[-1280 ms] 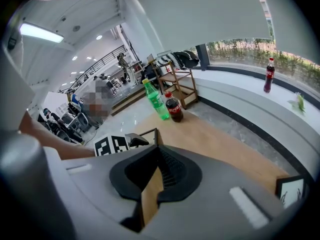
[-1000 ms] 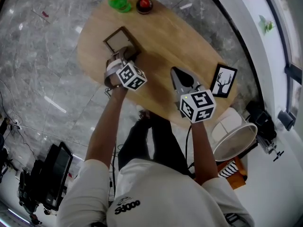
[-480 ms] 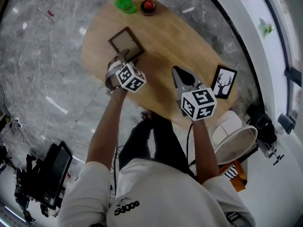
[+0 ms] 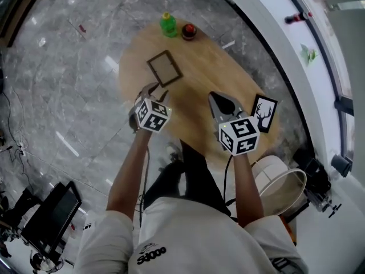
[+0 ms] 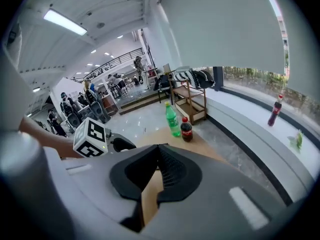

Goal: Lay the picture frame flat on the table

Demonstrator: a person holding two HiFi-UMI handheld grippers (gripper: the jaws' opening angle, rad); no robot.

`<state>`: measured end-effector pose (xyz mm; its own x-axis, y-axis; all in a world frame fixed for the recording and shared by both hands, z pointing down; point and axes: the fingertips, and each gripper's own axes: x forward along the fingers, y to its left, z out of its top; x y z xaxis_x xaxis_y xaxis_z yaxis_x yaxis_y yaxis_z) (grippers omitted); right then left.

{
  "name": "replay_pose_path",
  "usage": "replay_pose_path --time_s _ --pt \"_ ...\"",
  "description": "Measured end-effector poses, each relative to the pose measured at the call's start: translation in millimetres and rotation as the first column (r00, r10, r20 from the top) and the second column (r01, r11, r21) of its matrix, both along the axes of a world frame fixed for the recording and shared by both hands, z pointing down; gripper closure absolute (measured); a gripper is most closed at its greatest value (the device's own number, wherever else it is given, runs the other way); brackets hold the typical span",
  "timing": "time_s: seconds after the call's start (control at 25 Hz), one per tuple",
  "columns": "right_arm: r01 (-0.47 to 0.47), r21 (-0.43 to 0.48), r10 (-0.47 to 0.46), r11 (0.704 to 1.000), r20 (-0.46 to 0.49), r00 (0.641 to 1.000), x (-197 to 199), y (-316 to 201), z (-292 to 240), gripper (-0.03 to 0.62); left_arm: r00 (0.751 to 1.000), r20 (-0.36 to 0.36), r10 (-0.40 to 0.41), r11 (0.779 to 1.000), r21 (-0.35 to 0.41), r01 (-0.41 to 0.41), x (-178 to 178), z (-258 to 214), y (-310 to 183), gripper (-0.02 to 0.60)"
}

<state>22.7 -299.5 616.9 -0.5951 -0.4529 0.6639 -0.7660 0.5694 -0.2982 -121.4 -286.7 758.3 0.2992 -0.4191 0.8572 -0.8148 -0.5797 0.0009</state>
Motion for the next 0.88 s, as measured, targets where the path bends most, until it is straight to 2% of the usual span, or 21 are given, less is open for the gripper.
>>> replay_pose_path --time_s 0.28,0.36,0.48,0.68,0.76,0.88 --pt "0.046 0.144 -0.04 0.989 -0.044 0.998 -2 20 -78 0.591 0.99 -0.114 -0.077 0.987 0.135 0.093 -8 -97 29 0.449" --pt "0.051 0.185 -0.043 0.981 -0.045 0.998 -2 28 -103 0.591 0.982 -0.148 -0.114 0.979 0.154 0.136 -12 -124 39 0.471" --pt "0.037 0.226 -0.033 0.974 -0.024 0.999 -1 41 -137 0.591 0.972 -0.18 -0.149 0.968 0.175 0.18 -19 -168 56 0.471" --pt "0.033 0.281 -0.039 0.959 0.016 0.999 -7 68 -184 0.591 0.941 -0.28 -0.192 0.942 0.215 0.256 -30 -227 86 0.479" --pt "0.036 0.3 -0.046 0.953 0.026 0.999 -10 81 -199 0.591 0.926 -0.321 -0.2 0.93 0.237 0.283 -34 -248 99 0.517" --pt "0.045 0.331 -0.061 0.942 0.037 0.997 -16 100 -222 0.591 0.92 -0.336 -0.2 0.905 0.296 0.305 -41 -280 119 0.556"
